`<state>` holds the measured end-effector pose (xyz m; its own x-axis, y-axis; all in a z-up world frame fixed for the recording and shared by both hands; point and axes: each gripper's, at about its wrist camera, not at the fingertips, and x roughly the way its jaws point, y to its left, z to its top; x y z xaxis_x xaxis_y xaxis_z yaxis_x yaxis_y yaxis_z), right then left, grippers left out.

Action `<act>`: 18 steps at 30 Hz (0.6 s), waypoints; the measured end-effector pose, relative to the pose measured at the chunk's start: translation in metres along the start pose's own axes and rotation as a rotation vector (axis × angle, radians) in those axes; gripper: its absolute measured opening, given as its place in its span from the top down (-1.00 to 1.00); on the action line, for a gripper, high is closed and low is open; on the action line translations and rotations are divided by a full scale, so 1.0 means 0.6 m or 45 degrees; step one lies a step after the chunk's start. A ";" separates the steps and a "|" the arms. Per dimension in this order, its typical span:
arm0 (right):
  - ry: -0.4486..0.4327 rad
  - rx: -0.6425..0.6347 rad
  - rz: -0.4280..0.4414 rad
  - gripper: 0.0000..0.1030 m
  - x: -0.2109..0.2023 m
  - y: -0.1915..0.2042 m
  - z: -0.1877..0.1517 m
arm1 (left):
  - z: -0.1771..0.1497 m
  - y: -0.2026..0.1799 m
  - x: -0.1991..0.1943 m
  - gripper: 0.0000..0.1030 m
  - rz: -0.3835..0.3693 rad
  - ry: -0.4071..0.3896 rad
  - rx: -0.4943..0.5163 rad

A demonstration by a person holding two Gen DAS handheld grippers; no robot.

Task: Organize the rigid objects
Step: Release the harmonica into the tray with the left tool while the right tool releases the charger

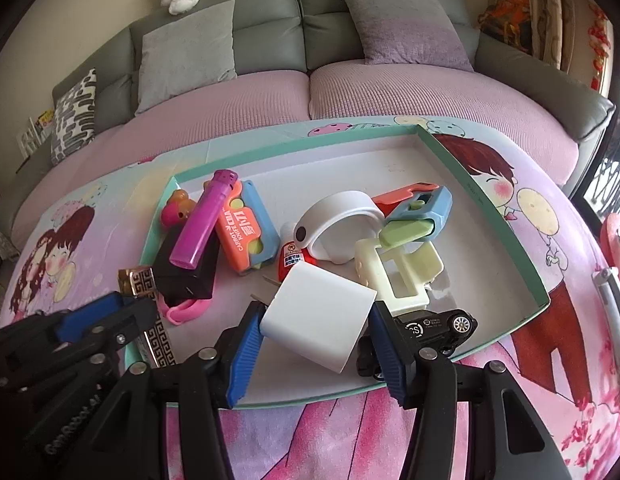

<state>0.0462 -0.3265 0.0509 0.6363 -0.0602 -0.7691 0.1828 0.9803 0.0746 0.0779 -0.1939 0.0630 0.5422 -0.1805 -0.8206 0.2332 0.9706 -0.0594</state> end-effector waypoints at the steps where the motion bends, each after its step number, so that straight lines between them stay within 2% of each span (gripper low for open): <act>1: -0.002 -0.001 0.003 -0.11 0.000 0.000 0.000 | -0.002 0.007 -0.007 0.22 0.008 -0.018 -0.018; 6: -0.013 -0.020 -0.017 -0.11 -0.001 0.005 -0.003 | -0.010 0.036 -0.029 0.13 0.105 -0.094 -0.076; 8: -0.015 -0.029 -0.033 -0.11 -0.001 0.007 -0.004 | -0.019 0.046 -0.035 -0.22 0.167 -0.112 -0.086; 11: -0.027 -0.028 -0.025 -0.16 -0.005 0.007 -0.008 | -0.037 0.061 -0.037 -0.30 0.217 -0.119 -0.102; 16: -0.062 -0.012 0.021 -0.28 -0.017 0.004 -0.018 | -0.066 0.082 -0.036 -0.40 0.248 -0.109 -0.122; 18: -0.075 -0.028 0.021 -0.35 -0.022 0.006 -0.022 | -0.073 0.090 -0.041 -0.55 0.267 -0.124 -0.132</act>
<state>0.0286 -0.3194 0.0526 0.6823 -0.0545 -0.7290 0.1560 0.9851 0.0724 0.0414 -0.1302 0.0552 0.6465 0.0173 -0.7627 0.0257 0.9987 0.0445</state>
